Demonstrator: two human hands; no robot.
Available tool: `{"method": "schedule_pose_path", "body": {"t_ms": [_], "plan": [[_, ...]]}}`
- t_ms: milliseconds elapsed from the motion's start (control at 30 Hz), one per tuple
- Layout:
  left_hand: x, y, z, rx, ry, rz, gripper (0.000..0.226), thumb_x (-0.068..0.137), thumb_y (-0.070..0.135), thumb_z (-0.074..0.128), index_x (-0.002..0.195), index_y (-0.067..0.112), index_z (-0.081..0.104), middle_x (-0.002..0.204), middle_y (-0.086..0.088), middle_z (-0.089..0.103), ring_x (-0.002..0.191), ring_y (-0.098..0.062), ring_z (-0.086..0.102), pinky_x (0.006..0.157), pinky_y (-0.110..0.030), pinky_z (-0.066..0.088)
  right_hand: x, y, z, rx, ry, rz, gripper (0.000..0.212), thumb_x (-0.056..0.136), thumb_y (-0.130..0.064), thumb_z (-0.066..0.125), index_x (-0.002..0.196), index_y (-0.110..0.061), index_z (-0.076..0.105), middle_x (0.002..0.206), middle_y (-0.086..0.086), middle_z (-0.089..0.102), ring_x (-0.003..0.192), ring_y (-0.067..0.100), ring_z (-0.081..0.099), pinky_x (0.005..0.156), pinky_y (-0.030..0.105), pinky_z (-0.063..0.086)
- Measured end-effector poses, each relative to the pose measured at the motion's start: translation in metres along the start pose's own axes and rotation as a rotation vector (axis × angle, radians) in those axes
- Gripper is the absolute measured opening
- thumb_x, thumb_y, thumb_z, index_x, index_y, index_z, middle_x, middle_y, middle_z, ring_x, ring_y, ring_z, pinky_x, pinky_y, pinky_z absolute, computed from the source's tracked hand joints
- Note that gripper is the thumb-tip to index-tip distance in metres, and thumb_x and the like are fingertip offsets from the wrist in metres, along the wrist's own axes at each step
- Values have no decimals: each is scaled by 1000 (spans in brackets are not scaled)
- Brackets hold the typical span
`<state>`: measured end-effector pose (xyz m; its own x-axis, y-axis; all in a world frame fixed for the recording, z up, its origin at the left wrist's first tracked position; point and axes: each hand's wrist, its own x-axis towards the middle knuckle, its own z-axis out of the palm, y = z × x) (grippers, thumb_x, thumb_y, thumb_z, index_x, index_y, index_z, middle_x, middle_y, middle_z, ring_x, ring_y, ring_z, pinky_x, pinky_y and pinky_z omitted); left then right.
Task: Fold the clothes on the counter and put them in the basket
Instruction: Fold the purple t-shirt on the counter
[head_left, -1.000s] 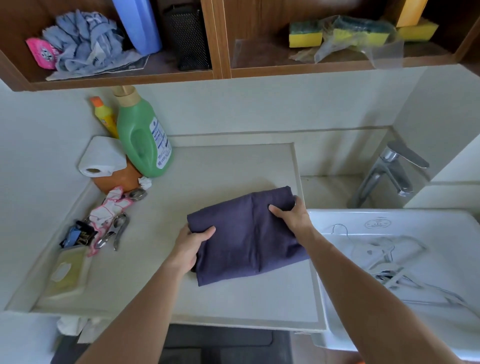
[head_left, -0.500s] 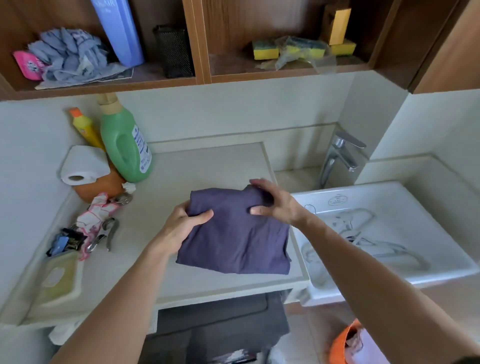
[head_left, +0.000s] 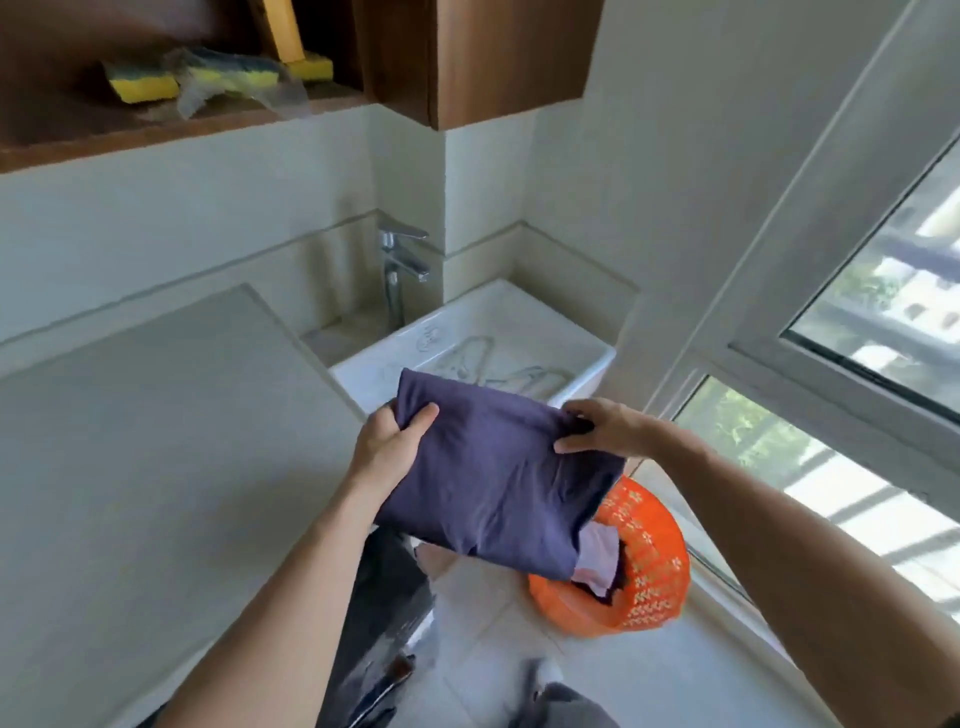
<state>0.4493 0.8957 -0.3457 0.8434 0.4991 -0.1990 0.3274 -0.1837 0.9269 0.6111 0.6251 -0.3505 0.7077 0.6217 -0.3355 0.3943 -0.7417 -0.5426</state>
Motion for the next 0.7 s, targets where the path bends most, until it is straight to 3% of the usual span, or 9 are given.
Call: {"method": "schedule_pose_path", "body": {"t_ms": [67, 133, 233, 333, 433, 533, 633, 700], "plan": [[5, 10, 36, 26, -63, -8, 29, 91, 42, 65, 105, 17, 67, 102, -1, 70, 96, -23, 63, 82, -32, 47, -29, 48, -13, 144, 35, 57, 46, 75, -39, 83, 107, -10, 65, 98, 10, 67, 92, 26, 60, 83, 41, 48], [10, 16, 72, 35, -118, -14, 28, 92, 43, 65, 104, 18, 67, 95, 4, 69, 91, -19, 64, 75, -30, 45, -55, 90, -23, 342, 84, 147, 32, 77, -24, 84, 102, -12, 67, 88, 8, 64, 84, 23, 57, 70, 37, 47], [18, 27, 135, 2, -181, -41, 25, 92, 40, 67, 102, 17, 67, 89, 9, 66, 83, -9, 61, 73, -29, 44, -82, 149, -33, 602, 308, 269, 25, 78, -15, 83, 97, -17, 67, 81, 8, 60, 74, 20, 55, 55, 28, 45], [30, 34, 200, -4, -215, -76, 35, 88, 46, 69, 105, 15, 69, 99, 1, 72, 94, -19, 67, 89, -39, 53, -100, 199, -40, 853, 547, 355, 30, 76, -18, 85, 100, -17, 67, 87, 11, 65, 75, 19, 62, 57, 32, 51], [44, 36, 265, 0, -260, -106, 31, 86, 49, 65, 102, 22, 69, 105, -1, 73, 102, -21, 68, 98, -50, 52, -108, 250, -50, 1063, 680, 404, 30, 79, -19, 82, 102, -10, 66, 89, 7, 70, 79, 18, 66, 65, 34, 51], [49, 43, 316, 3, -302, -162, 16, 96, 36, 59, 103, 25, 67, 106, -1, 72, 102, -21, 67, 98, -47, 52, -100, 291, -55, 1117, 727, 473, 16, 90, -22, 71, 100, -12, 63, 93, 8, 67, 82, 18, 60, 64, 31, 45], [52, 35, 352, -4, -288, -238, 22, 98, 32, 56, 114, 18, 65, 105, -2, 71, 99, -22, 67, 95, -45, 53, -90, 320, -49, 1009, 779, 546, 2, 98, -16, 54, 98, -15, 52, 91, 1, 53, 82, 15, 47, 63, 28, 35], [59, 23, 372, -12, -252, -272, 31, 92, 39, 57, 116, 20, 65, 108, -3, 70, 101, -24, 67, 97, -49, 52, -85, 335, -42, 969, 752, 570, 12, 99, -14, 49, 111, -17, 50, 91, 1, 51, 77, 15, 46, 62, 29, 34]]}}
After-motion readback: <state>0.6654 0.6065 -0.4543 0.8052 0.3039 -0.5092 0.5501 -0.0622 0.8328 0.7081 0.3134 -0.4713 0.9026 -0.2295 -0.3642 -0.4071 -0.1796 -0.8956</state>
